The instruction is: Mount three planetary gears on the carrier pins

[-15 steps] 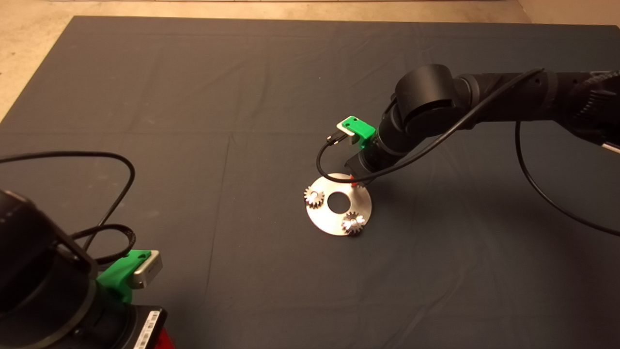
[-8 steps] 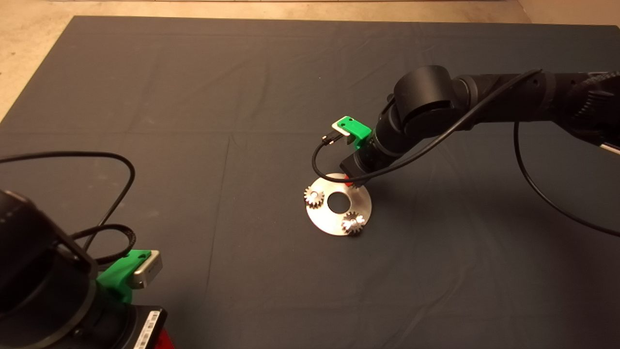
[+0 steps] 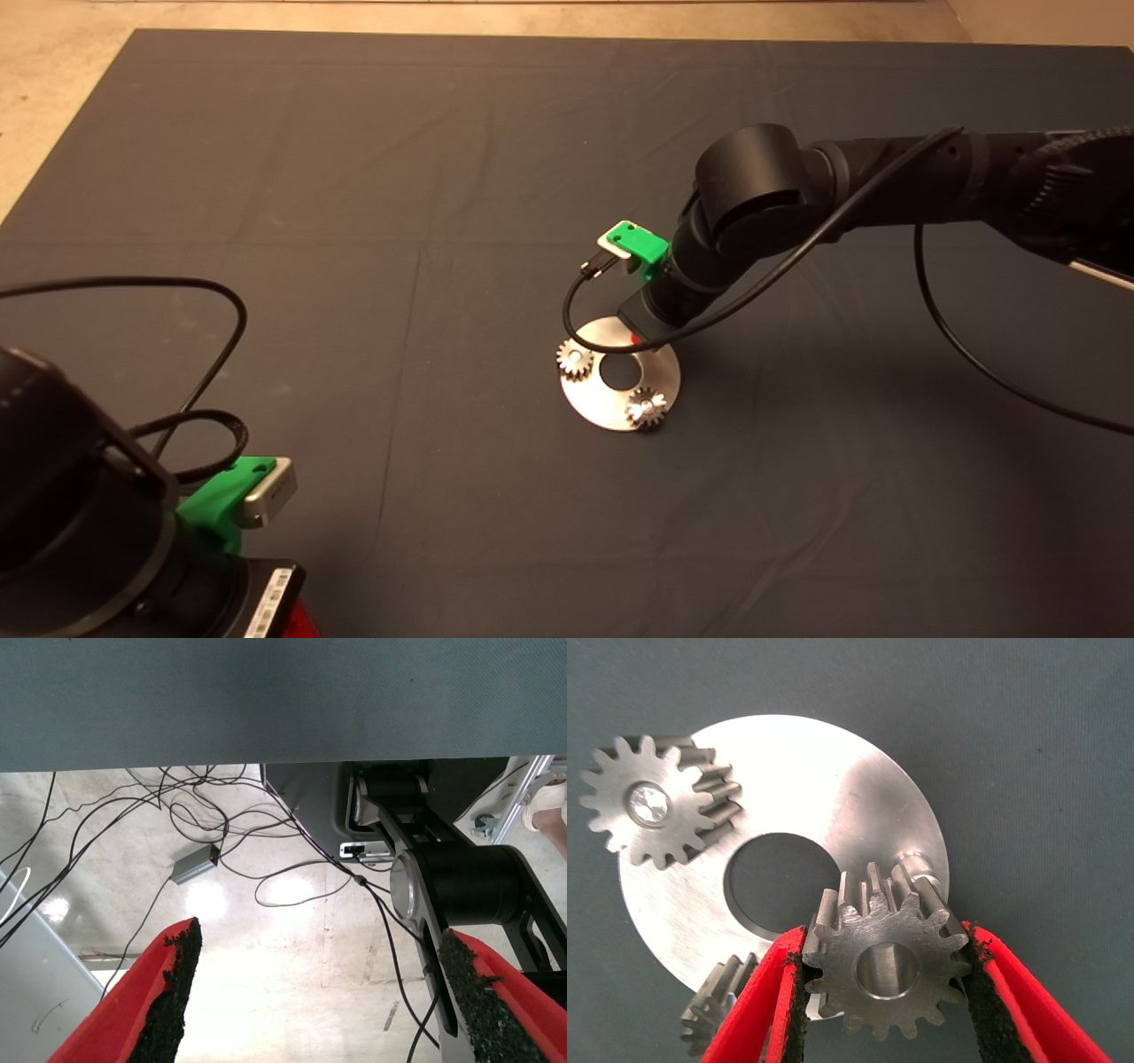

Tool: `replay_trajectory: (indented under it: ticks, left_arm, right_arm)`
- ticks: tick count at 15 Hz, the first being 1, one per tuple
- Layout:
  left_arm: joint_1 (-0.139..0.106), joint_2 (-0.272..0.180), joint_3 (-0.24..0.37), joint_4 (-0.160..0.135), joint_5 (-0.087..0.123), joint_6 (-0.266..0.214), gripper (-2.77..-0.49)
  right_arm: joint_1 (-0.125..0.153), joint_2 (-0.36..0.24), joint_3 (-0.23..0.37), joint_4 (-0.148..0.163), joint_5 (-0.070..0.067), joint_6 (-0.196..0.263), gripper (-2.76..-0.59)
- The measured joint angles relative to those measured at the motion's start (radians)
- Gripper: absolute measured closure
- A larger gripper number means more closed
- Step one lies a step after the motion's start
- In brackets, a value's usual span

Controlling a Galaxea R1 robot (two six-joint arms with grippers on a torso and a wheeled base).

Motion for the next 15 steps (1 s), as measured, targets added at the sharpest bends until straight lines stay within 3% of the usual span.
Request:
replay_trajectory:
  ticks: [3,12,15]
  left_arm:
    - [0.0,0.0,0.0,0.0,0.0,0.0,-1.89]
    - [0.0,0.0,0.0,0.0,0.0,0.0,-1.89]
    - [0.0,0.0,0.0,0.0,0.0,0.0,-1.89]
  right_arm:
    - [0.0,-0.006,-0.004,-0.001,-0.009,0.0,-1.07]
    - [0.0,-0.017,-0.034,-0.006,-0.007,-0.003,-1.07]
    - [-0.014,-0.017,-0.033,-0.007,-0.007,-0.002,-1.07]
